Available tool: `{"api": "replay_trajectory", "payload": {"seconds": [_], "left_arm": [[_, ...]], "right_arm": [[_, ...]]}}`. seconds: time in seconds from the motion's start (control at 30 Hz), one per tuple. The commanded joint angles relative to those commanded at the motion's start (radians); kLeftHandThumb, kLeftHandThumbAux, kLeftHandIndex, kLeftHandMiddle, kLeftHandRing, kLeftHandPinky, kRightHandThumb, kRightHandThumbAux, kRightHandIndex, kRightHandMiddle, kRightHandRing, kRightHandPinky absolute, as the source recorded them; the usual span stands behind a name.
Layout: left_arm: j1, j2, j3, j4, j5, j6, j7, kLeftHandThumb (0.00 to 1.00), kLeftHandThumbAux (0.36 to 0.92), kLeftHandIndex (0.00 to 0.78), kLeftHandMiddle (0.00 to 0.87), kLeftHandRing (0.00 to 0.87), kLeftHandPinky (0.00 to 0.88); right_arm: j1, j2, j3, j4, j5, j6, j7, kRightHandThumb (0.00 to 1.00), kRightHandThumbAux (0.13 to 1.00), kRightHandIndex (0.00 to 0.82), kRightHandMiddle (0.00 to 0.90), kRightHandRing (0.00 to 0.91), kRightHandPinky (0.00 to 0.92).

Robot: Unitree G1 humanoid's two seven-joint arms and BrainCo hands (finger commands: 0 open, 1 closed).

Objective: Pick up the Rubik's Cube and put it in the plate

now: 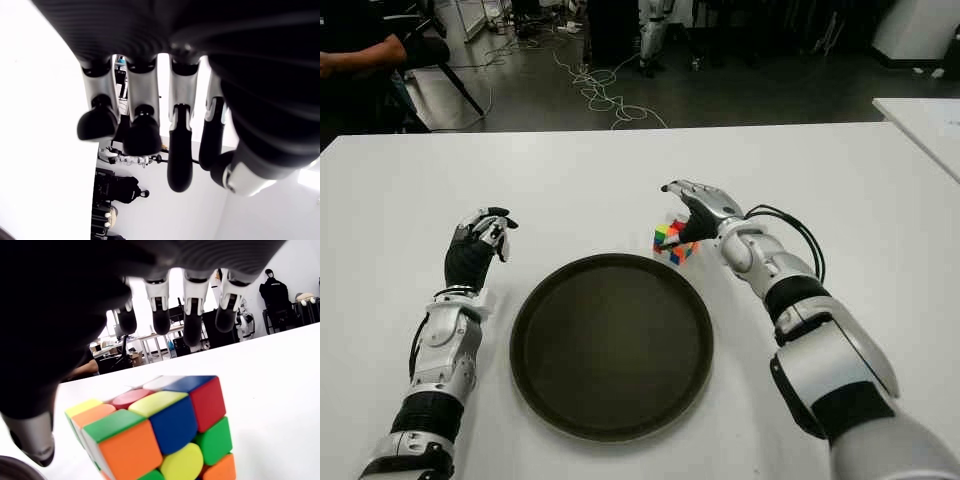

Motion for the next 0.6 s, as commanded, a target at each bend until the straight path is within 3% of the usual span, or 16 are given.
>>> {"api": "replay_trajectory", "payload": {"seconds": [0.43, 0.6], "left_arm": [[0.002, -0.001, 0.000, -0.008, 0.004, 0.010, 0.012, 0.856, 0.662, 0.419, 0.533, 0.794, 0.803], [0.004, -0.003, 0.000, -0.013, 0.003, 0.011, 0.013, 0.855, 0.663, 0.418, 0.531, 0.792, 0.804]], "right_arm": [[-0.001, 0.006, 0.013, -0.005, -0.002, 0.011, 0.030, 0.000, 0.658, 0.094, 0.119, 0.128, 0.114], [0.003, 0.021, 0.021, 0.009, -0.003, 0.007, 0.019, 0.000, 0.653, 0.122, 0.151, 0.162, 0.164]]}}
